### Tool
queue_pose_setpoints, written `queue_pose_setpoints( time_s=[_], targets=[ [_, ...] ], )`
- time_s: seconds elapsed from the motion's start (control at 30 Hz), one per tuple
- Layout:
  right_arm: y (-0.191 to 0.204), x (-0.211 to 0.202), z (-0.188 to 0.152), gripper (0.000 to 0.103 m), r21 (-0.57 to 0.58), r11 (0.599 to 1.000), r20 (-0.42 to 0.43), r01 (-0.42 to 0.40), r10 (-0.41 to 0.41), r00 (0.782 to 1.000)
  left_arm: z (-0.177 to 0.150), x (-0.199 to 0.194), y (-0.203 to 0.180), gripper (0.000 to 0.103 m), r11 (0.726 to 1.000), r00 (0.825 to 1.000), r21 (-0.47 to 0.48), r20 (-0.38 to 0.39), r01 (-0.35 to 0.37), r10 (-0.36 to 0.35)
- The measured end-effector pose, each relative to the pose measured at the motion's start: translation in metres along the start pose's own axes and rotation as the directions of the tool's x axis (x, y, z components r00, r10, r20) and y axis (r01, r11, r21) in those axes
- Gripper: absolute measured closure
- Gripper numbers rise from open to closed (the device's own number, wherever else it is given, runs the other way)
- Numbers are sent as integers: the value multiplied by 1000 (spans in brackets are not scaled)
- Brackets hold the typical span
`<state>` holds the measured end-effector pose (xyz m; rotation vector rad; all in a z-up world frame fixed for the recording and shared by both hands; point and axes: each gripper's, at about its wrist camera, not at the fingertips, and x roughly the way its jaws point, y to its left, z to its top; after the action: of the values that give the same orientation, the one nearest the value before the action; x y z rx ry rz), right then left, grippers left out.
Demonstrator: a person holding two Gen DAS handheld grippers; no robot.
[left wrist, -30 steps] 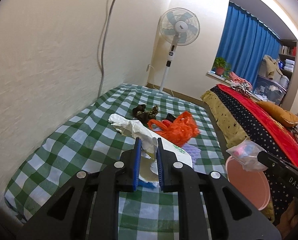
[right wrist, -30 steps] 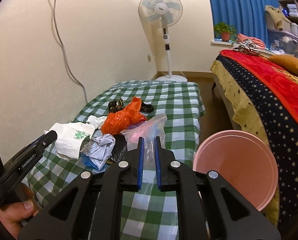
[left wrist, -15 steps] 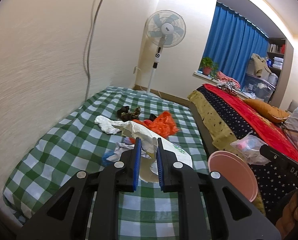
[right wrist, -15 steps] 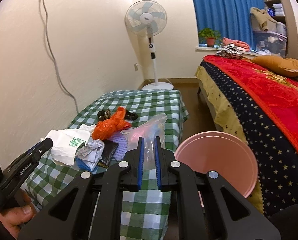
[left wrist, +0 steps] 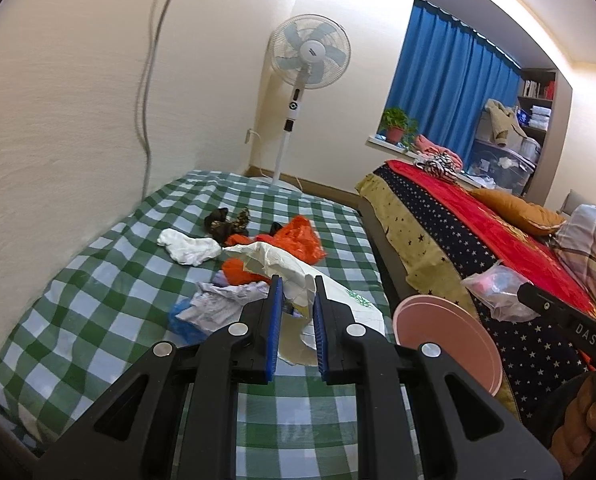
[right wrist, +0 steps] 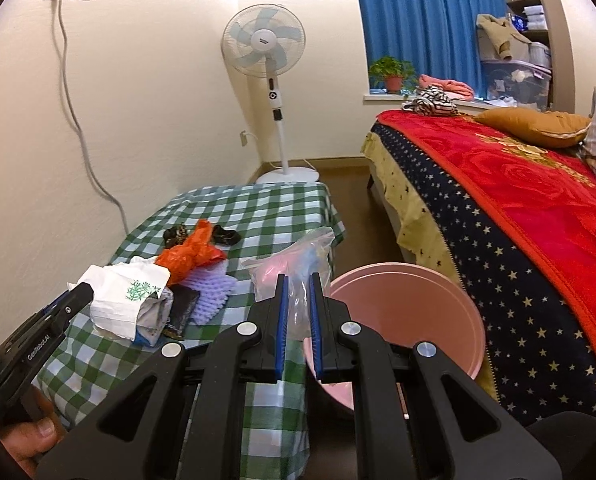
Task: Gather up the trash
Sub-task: 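Lift and carry the clear bag with the right tool while the left carries tissue to the pink bin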
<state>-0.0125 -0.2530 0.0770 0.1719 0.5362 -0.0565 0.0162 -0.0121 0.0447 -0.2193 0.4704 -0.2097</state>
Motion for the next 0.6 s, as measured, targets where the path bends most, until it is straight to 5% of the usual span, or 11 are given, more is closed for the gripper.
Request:
queue_pose_setpoints(
  time_s=[0.6],
  targets=[
    [-63,11,13,92,97,985,15,143,-145,989,-11,34,-66,88,980,986,107,-39,165,-162]
  ],
)
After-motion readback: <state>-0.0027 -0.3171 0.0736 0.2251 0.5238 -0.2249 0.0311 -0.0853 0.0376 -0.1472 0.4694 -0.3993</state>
